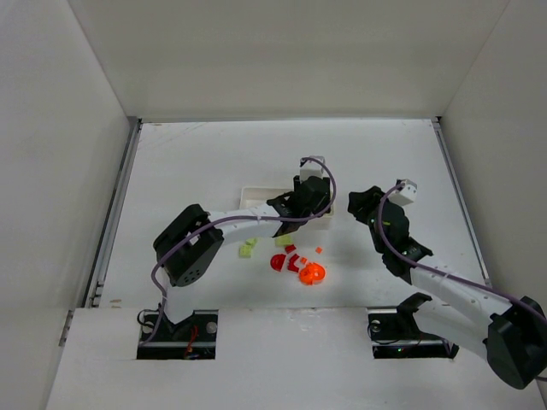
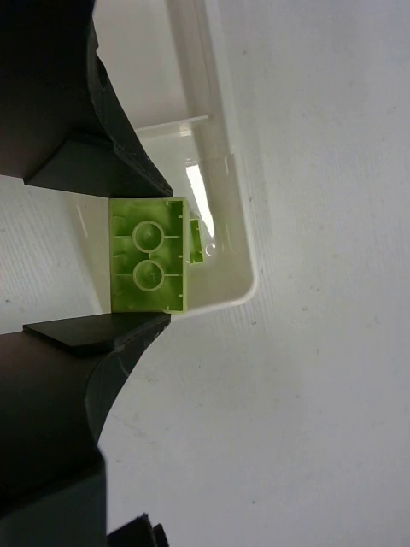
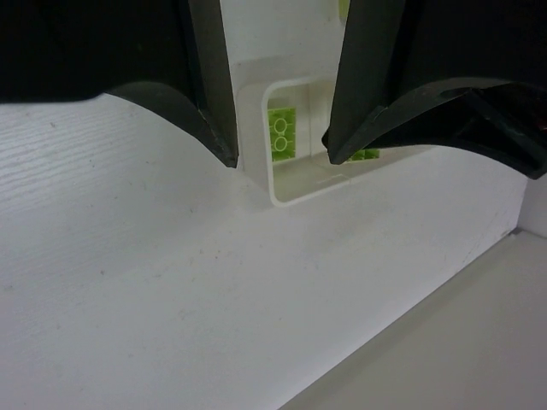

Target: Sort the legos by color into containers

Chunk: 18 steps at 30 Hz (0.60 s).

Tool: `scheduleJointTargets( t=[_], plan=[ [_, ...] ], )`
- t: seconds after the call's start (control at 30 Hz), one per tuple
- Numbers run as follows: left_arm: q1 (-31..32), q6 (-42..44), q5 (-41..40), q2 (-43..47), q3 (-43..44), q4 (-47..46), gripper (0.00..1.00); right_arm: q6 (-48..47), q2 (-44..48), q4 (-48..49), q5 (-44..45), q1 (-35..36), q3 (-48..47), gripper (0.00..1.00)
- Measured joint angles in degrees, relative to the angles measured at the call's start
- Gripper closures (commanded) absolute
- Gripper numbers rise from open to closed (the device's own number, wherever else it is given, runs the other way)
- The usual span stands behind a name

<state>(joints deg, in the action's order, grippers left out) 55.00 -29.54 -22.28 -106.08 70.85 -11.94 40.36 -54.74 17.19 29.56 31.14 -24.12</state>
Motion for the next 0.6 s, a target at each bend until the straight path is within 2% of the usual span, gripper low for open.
scheduleJointTargets(
  t=[0.23, 0.33, 0.43, 0.53, 0.6],
  plan=[
    [-0.3, 0.1, 0.3, -0.6, -0.1, 0.2, 0.38, 0.2, 0.3, 0.1, 0.0, -0.1, 0.5, 0.41],
    [-0.7, 0.2, 0.4, 2.1, -1.9, 0.0, 0.37, 0.2, -1.0, 0.2, -0.1, -0.1, 0.5, 0.41],
    [-1.3, 0.2, 0.5, 6.2, -4.3, -0.6, 0.43, 0.2, -2.6, 0.0, -0.1, 0.0, 0.5, 0.56],
    [-1.7, 0.2, 0.3, 13.7, -10.3, -2.1, 0.53, -0.4, -3.3, 0.0, -0.5, 0.2, 0.3, 0.7],
    [-1.4, -0.2, -0.2, 18.6, -14.6, -2.9, 0.59, -1.8, -5.5, -0.1, -1.4, 2.0, -1.0, 0.75]
  ],
)
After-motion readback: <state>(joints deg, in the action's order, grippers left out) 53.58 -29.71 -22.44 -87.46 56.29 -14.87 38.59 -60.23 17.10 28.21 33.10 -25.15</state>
